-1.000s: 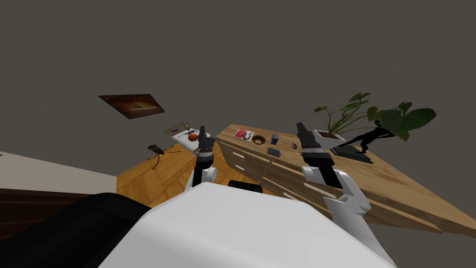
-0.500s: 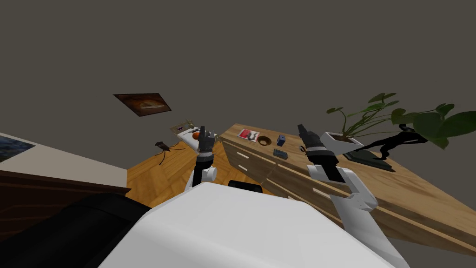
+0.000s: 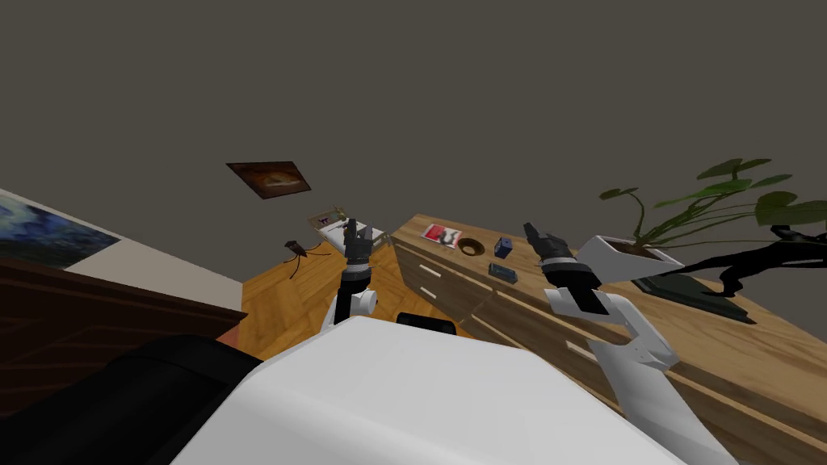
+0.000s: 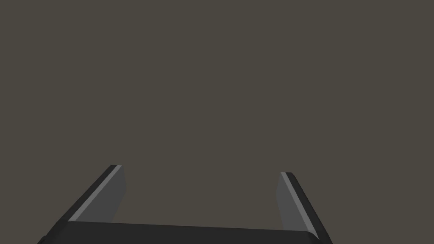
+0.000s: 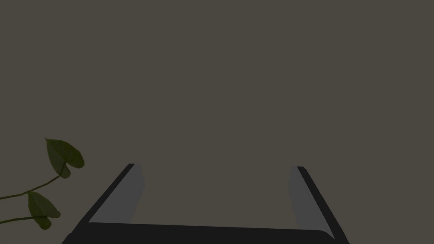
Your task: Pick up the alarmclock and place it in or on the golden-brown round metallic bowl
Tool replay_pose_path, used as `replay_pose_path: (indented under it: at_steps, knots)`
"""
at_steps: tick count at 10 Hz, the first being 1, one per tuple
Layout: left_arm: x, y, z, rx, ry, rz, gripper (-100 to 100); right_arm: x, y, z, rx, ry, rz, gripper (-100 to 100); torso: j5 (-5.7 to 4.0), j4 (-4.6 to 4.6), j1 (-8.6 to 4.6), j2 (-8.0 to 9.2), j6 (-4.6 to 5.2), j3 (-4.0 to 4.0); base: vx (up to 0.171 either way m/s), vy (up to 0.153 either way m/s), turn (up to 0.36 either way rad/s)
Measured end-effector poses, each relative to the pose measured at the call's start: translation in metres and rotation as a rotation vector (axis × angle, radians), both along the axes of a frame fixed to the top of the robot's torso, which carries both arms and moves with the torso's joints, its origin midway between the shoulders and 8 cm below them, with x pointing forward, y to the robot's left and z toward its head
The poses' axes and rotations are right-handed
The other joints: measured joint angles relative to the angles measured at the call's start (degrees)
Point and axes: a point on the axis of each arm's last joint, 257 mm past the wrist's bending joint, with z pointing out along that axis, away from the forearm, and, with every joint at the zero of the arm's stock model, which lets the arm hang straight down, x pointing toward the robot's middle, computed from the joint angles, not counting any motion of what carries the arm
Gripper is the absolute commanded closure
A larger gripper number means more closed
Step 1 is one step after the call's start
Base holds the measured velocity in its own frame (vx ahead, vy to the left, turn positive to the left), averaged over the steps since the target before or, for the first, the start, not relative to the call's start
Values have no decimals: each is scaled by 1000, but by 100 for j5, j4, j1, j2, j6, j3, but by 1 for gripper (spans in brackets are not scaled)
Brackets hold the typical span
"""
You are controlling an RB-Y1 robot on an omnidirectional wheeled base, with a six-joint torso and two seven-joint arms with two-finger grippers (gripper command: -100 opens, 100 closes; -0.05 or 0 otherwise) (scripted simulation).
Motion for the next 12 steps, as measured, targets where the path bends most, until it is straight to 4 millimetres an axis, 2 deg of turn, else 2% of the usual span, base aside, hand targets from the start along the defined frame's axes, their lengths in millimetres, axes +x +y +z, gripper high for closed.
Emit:
replay_pose_path:
  at_steps: [1,7,8,10,12]
  knots:
    - [0,0,0,0,0,0,0,2,-4,-4,-3,11,-9,-100,-3,1,-14,4,1,2,1,38,148]
    - [0,0,0,0,0,0,0,4,-80,-56,-98,179,-161,-100,-1,0,-6,-2,-2,-1,16,63,97]
    - [0,0,0,0,0,0,0,1,-88,-65,-106,202,-179,-100,-2,0,-9,1,1,1,14,57,132]
    - [0,0,0,0,0,0,0,-6,-122,-87,-146,276,-237,-100,1,-1,3,-7,-1,-3,33,83,118]
    - [0,0,0,0,0,0,0,-18,-147,-113,-166,345,-288,-100,-1,0,-2,-1,1,-1,17,81,146]
